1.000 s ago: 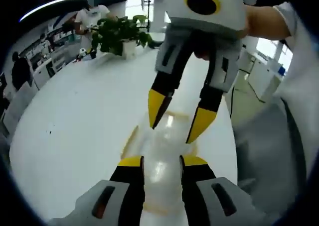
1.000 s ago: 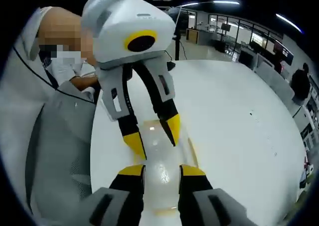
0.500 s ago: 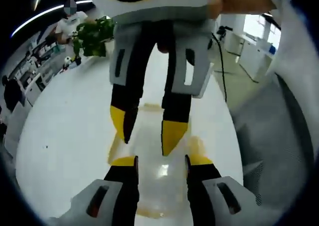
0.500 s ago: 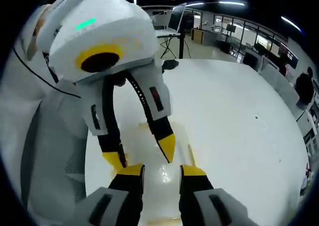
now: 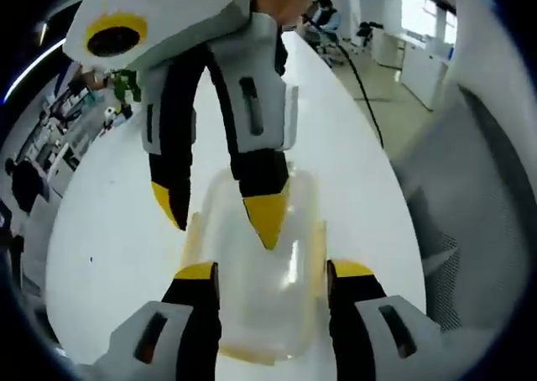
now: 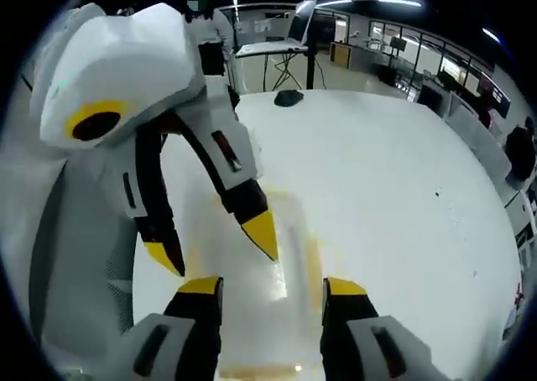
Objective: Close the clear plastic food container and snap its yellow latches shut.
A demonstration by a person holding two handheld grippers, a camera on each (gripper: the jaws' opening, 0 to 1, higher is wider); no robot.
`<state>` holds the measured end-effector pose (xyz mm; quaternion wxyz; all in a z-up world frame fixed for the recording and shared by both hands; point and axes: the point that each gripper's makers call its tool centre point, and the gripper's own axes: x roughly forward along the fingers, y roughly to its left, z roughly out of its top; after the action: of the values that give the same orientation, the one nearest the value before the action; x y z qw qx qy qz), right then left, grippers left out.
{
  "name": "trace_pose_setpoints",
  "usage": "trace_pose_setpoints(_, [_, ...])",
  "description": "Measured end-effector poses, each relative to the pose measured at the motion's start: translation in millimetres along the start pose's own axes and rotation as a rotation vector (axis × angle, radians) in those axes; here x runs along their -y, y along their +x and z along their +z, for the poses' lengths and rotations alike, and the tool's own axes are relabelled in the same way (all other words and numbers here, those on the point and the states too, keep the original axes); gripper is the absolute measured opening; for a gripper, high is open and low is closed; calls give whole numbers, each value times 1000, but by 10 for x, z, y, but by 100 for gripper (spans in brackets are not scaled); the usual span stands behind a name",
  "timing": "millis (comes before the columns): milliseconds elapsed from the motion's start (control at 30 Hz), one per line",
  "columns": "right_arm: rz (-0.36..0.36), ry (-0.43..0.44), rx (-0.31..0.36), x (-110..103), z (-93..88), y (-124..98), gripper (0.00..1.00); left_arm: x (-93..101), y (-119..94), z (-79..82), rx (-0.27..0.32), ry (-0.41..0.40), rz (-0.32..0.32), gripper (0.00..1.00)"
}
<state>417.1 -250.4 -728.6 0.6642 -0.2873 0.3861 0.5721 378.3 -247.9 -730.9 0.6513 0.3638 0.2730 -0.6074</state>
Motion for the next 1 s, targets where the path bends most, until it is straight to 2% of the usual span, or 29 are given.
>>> trace_pose_setpoints(67, [29,2,-21,-14,-26,26,54,0,15,-10,-10,17,4,51])
trace_pose_setpoints(133, [52,2,-18,-24,-8,42,55,-15,20,-19,-22,35,11,51])
trace_pose_setpoints(200, [88,-5,-48,-58,-44,77,56,-15,24,-27,-32,56,20,50])
trace_pose_setpoints(467, [143,0,-69,-78,-13,131,57,-6,84,-18,-51,101,50,55])
trace_pose_setpoints(667, [171,-9,-108,-87,-21,140,56,-17,107,-5,-51,140,66,56])
trace_pose_setpoints(1000, [197,-25,-164,-96,-30,161,54,-28,138,-7,-62,140,91,54])
